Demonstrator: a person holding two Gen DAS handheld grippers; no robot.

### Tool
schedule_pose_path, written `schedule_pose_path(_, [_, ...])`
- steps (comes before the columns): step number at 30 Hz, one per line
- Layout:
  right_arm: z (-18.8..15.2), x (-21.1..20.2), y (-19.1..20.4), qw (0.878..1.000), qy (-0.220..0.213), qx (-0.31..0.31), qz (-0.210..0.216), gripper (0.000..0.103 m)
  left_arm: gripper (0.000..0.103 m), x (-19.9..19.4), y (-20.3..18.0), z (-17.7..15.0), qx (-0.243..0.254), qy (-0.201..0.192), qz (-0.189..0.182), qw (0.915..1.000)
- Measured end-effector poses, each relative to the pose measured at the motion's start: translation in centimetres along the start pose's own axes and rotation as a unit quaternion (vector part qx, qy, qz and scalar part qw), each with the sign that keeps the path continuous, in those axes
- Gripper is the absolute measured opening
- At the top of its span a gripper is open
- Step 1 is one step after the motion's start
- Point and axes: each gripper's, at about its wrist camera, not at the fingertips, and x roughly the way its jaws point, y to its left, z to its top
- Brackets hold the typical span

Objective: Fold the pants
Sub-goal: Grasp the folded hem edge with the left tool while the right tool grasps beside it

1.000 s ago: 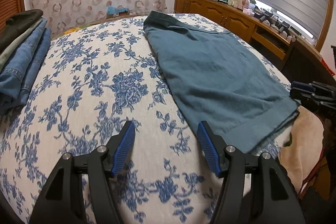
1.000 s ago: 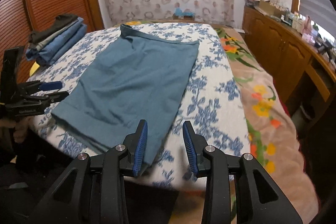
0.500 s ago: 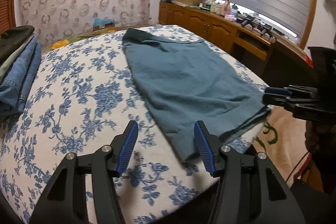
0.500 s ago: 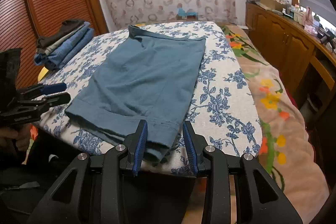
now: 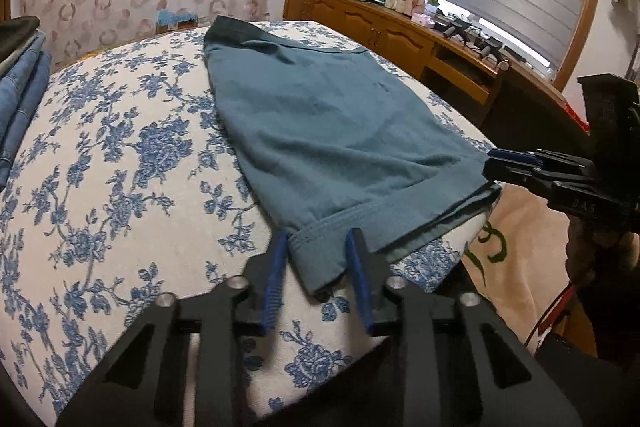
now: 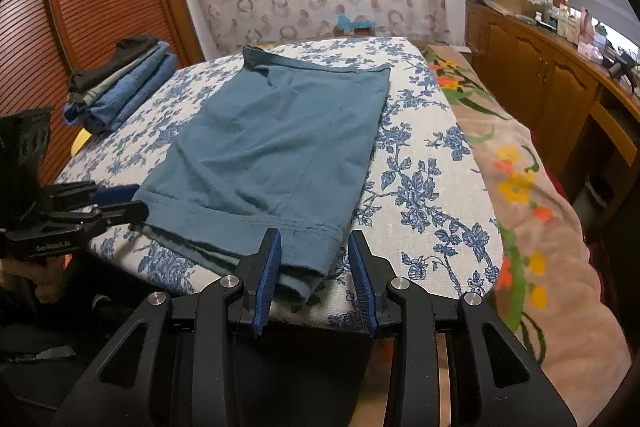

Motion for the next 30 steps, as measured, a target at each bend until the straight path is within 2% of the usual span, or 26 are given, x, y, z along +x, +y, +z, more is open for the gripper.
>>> schedule_pose_path(2, [0.0, -0.1, -0.1, 1.000, -0.001, 0.001, 0.000, 0.034, 0.014, -0.4, 0.0, 0.1, 0.002, -0.007, 0.004, 1.0000])
schedule_pose_path(4, [0.0, -0.2, -0.1, 1.000, -0.002, 0.001, -0.001, 0.034, 0.014, -0.7, 0.1, 0.2, -0.001, -0.012, 0.001, 0.9999])
schedule_pose_path(15, [0.1, -0.3, 0.1, 1.000, -0.004, 0.007, 0.004, 0.034, 0.014, -0.4, 0.5, -0.1, -0.007, -0.002, 0.000, 1.0000])
schedule_pose_path(23, [-0.6, 1.3, -0.2, 0.999, 0.026, 0.029, 0.004, 0.036, 0.014, -0.3, 0.7, -0.2, -0.008, -0.001, 0.000, 1.0000])
schedule_pose_path(30, [-1.0, 1.3, 0.9, 1.000, 0.028, 0.008, 0.003, 0.036, 0.017, -0.3, 0.7, -0.3, -0.010, -0.002, 0.002, 1.0000])
